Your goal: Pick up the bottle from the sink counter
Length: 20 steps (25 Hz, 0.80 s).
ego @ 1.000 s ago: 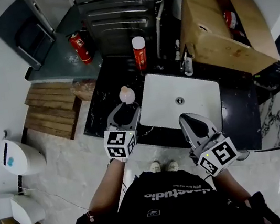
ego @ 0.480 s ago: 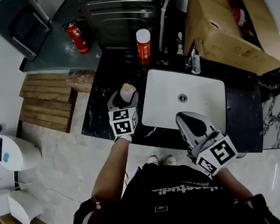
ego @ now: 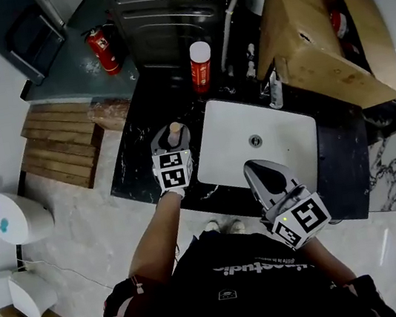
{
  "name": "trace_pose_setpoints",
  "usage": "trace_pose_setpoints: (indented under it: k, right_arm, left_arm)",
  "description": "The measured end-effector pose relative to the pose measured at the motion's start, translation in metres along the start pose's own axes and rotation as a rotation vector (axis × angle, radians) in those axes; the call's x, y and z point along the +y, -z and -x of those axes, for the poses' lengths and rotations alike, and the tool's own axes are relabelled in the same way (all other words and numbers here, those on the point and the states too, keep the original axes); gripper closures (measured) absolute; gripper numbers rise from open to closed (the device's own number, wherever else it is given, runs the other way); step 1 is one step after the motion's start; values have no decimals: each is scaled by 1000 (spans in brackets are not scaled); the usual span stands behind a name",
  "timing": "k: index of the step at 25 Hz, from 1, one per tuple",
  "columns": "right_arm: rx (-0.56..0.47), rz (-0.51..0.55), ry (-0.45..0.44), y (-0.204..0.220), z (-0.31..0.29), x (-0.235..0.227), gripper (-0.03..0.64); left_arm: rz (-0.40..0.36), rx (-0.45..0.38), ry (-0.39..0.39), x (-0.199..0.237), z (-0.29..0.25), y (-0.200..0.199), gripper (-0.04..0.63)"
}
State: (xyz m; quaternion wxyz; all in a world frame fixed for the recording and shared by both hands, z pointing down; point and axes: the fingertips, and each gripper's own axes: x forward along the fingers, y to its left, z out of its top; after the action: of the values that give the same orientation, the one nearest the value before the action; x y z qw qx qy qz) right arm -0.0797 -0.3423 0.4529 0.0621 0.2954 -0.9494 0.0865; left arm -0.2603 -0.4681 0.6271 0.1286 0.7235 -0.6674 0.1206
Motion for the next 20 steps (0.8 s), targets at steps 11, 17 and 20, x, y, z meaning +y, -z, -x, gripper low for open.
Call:
trace_pose_setpoints:
  k: [11,17,20]
  right_arm:
    - [-23,4,42,-6,19,-16,577]
    - [-65,-1,119,-20,44,-46,578]
    - [-97,-2,171,-30,62,-65,577]
  left_arm:
    - [-24,-62,56,-11,28,-20,449]
    - [-68,-189,127,-37,83,-81,449]
    - [-115,-264,154,-56,114,-118,449]
